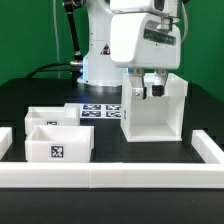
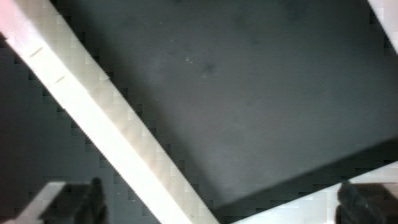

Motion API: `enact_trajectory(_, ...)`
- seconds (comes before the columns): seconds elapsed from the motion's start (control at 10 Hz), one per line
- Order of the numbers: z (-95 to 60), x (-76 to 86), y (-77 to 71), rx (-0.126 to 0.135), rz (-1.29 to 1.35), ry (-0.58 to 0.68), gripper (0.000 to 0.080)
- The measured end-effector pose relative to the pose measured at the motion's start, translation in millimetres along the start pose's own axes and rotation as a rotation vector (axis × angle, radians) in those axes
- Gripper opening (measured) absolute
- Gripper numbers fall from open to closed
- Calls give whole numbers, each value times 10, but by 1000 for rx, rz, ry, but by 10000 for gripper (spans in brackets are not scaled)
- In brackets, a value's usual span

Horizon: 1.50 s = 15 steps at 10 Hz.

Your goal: Assemble drawer

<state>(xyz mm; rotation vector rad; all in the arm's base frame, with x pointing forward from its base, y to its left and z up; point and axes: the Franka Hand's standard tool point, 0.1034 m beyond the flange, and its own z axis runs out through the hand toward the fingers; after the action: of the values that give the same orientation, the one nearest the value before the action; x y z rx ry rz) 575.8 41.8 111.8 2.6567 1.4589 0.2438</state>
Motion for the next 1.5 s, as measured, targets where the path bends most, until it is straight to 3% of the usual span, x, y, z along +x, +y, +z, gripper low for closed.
enact_trajectory(0.4, -6, 6, 2, -1, 0, 1, 649)
enact_trajectory(0.6, -267, 28, -31, 41, 85, -68, 649)
enact_trajectory(0.9, -598, 93, -166, 62, 200, -130, 649)
enact_trajectory(1.3, -543, 87, -182, 52, 434, -132, 649)
enact_trajectory(1.5, -553, 38, -407, 57, 772, -146, 649)
